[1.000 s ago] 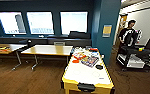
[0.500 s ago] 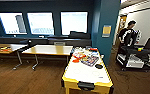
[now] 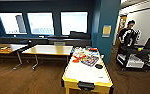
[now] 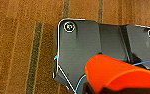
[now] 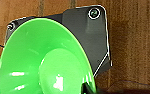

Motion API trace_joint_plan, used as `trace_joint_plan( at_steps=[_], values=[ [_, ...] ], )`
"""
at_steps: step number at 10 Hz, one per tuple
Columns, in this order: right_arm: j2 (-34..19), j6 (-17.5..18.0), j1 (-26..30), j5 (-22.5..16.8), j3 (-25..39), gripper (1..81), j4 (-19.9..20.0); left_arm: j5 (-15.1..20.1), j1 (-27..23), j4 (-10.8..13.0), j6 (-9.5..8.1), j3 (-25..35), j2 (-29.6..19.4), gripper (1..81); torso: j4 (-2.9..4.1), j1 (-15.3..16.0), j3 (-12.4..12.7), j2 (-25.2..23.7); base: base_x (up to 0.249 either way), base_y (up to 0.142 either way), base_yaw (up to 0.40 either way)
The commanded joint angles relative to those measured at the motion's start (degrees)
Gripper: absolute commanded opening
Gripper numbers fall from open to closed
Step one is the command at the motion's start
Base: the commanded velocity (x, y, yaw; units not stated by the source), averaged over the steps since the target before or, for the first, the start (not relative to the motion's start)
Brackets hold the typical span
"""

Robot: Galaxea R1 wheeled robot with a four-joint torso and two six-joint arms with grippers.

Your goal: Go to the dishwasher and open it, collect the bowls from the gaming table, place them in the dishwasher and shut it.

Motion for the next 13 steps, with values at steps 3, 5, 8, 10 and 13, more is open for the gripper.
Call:
trace_joint_plan(
  at_steps=[3,5,8,10,13],
  values=[
    [-1.1,-0.2,2.7,-3.3,-0.1,1.0,-0.8,8.7,-2.7,-2.0,-0.78,0.8,0.9,1.0,0.0,0.0,0.0,0.0,0.0,0.0,0.0],
    [-1.2,-0.2,2.9,-3.8,-0.2,1.0,-0.8,8.1,-2.0,-5.3,-0.86,3.5,0.3,1.0,0.0,0.0,0.0,0.0,0.0,0.0,0.0],
    [-1.2,-0.3,3.2,-4.4,-0.3,1.0,-0.9,11.9,-1.4,-7.0,0.01,4.9,1.0,1.0,0.0,0.0,0.0,0.0,0.0,0.0,0.0],
    [-1.1,-0.3,3.5,-5.2,-0.3,1.0,-1.3,11.6,-1.5,-18.2,10.34,4.9,0.6,1.0,0.0,0.0,0.0,0.0,0.0,0.0,0.0],
    [-1.1,-0.2,3.4,-5.2,-0.3,1.0,-1.2,11.3,-1.5,-37.5,30.39,4.9,-0.1,1.0,0.0,0.0,0.0,0.0,0.0,0.0,0.0]
  ],
)
